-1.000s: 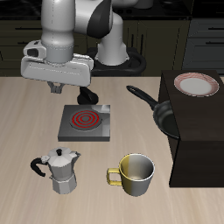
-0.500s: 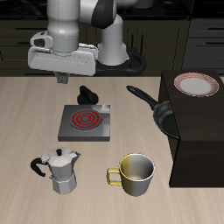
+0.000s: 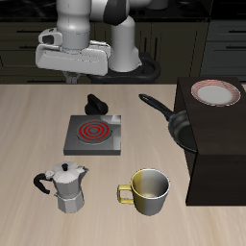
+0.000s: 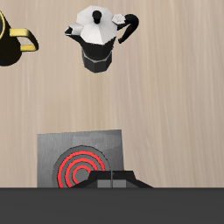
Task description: Place the frying pan on the top layer of the shelf and place the moka pot on the stove
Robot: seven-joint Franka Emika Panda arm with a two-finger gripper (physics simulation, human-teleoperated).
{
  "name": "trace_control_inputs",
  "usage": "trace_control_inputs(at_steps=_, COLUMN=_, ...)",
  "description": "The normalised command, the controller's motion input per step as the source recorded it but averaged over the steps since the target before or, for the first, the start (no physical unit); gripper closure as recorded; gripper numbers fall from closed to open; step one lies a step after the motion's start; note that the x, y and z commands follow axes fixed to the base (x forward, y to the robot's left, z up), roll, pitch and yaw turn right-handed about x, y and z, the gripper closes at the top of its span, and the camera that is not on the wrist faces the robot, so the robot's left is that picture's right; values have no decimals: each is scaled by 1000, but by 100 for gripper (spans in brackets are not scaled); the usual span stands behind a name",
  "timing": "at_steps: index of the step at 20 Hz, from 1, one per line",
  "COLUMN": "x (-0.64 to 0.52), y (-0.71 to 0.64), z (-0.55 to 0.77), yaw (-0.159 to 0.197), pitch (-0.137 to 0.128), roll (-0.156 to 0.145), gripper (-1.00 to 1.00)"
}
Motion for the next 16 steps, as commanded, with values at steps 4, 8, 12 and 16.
trace_control_inputs(at_steps=4, x=-260, y=154, z=-151, yaw=20, pitch=51, roll=20, gripper=100)
trace_control_inputs(at_steps=8, x=-344, y=160, z=-60, yaw=-8, pitch=-32, roll=14, gripper=100)
trace_control_inputs(at_steps=12, x=-135, y=88, z=-118, yaw=2, pitch=2, roll=-1, gripper=100)
trace_control_inputs(at_steps=16, x=-292, y=187, z=-116, yaw=31, pitch=-39, roll=52, gripper=100)
